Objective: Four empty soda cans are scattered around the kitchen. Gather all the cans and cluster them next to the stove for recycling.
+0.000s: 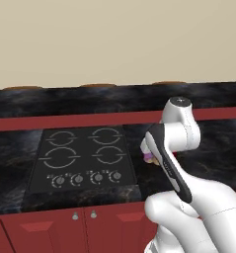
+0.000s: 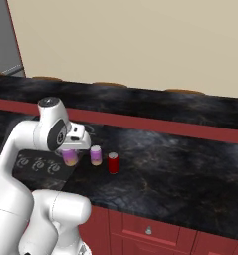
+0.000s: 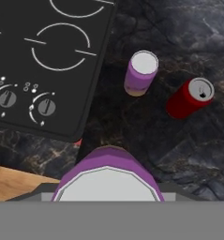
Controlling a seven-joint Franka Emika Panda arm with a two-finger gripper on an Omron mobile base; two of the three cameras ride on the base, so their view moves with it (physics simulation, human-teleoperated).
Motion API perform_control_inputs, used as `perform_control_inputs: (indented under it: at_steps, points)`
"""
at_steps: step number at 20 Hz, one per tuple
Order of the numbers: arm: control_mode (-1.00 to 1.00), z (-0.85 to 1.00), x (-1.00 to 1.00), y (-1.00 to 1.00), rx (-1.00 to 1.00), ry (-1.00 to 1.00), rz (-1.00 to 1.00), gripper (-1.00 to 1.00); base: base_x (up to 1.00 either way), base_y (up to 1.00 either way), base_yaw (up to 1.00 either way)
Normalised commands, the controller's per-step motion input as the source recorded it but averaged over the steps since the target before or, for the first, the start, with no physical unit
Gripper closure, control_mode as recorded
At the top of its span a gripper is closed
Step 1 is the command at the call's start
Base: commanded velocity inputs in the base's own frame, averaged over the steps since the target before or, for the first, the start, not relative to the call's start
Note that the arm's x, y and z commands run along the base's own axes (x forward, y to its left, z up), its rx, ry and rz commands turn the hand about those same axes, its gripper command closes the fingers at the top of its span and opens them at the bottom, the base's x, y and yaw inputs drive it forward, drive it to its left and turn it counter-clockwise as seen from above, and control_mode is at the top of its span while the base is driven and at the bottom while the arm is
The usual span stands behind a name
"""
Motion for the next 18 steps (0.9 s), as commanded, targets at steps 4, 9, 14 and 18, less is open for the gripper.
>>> perform_control_inputs:
  at_steps: [4, 9, 14, 18]
  points:
    - [-1.00, -0.21, 0.00, 0.00, 0.00, 0.00, 0.00, 1.00, 0.00, 0.00, 0.00]
    - [-1.00, -0.24, 0.00, 0.00, -0.01, 0.02, 0.00, 1.00, 0.00, 0.00, 0.00]
    - [-1.00, -0.24, 0.00, 0.00, 0.00, 0.02, 0.00, 1.00, 0.00, 0.00, 0.00]
    - [-1.00, -0.31, 0.06, 0.00, 0.00, 0.00, 0.00, 1.00, 0.00, 0.00, 0.00]
